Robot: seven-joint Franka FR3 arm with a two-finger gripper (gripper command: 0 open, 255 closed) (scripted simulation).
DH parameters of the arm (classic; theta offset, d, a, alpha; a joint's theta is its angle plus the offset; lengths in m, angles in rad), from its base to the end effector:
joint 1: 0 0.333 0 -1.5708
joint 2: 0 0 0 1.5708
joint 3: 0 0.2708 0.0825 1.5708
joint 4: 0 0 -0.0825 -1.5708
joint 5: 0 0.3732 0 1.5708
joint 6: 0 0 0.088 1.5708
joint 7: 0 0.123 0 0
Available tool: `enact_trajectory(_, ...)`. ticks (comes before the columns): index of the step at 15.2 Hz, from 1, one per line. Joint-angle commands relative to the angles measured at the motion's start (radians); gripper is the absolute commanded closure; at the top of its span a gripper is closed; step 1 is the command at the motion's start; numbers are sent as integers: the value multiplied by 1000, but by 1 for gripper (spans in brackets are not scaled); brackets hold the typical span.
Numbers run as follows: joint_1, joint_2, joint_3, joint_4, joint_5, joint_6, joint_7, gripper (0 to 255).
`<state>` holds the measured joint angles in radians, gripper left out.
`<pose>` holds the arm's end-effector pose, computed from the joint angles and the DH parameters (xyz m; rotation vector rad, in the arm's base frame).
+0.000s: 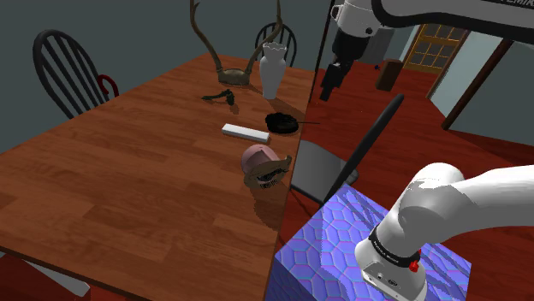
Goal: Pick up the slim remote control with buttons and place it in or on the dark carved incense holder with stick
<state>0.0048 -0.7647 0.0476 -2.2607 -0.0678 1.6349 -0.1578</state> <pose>0.3421 0.0138 0.5862 3.0113 0.3005 0.2004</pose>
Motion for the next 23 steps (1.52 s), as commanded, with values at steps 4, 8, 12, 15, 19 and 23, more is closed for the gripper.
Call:
enact_trajectory(4, 1, 93, -12, 2, 1, 78, -14, 0)
enact_trajectory(8, 3, 226, -25, 23, 6, 173, -34, 0)
enact_trajectory(12, 6, 368, -36, 65, 13, 256, -55, 0)
enact_trajectory(15, 8, 478, -43, 109, 21, 309, -72, 0)
enact_trajectory(19, 10, 629, -49, 186, 34, 365, -96, 0)
enact_trajectory(23, 11, 783, -51, 283, 49, 404, -121, 0)
